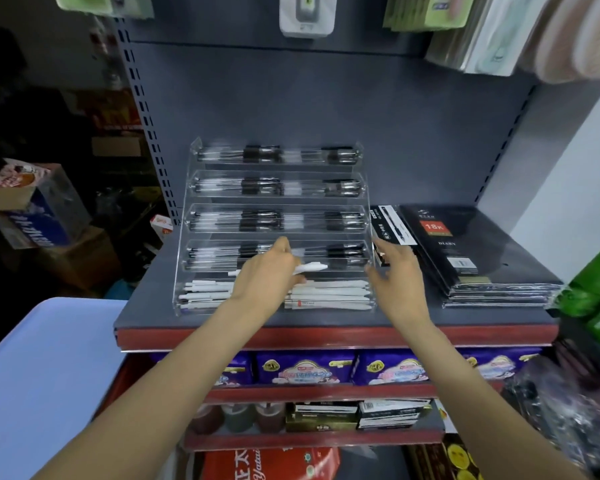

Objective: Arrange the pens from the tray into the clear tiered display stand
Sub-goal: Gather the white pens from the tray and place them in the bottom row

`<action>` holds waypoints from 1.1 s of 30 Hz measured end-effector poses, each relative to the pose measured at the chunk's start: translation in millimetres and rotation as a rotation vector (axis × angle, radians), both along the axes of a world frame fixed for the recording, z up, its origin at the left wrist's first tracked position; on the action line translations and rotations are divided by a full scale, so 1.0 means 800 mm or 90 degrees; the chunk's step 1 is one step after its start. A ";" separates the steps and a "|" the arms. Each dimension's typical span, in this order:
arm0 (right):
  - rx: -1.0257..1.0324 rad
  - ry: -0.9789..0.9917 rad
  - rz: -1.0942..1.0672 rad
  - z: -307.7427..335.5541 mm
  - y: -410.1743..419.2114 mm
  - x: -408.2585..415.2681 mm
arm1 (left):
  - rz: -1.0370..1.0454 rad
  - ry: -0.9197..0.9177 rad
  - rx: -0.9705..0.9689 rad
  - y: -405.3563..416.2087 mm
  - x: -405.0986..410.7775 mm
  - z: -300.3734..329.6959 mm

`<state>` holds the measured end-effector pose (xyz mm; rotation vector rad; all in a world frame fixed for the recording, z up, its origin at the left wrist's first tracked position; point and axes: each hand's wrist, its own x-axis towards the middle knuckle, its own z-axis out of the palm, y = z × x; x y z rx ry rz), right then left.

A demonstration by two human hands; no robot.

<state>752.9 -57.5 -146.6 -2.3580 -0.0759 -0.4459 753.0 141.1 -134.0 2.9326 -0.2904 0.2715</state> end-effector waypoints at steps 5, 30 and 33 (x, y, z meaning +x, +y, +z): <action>0.082 0.055 0.196 0.023 0.034 -0.006 | -0.029 0.030 -0.053 0.002 -0.004 0.011; 0.347 0.101 0.102 0.009 -0.012 0.001 | 0.006 0.111 -0.334 0.047 -0.003 -0.004; 0.351 0.107 0.092 0.008 -0.008 0.004 | 0.050 0.068 -0.431 0.046 -0.004 -0.006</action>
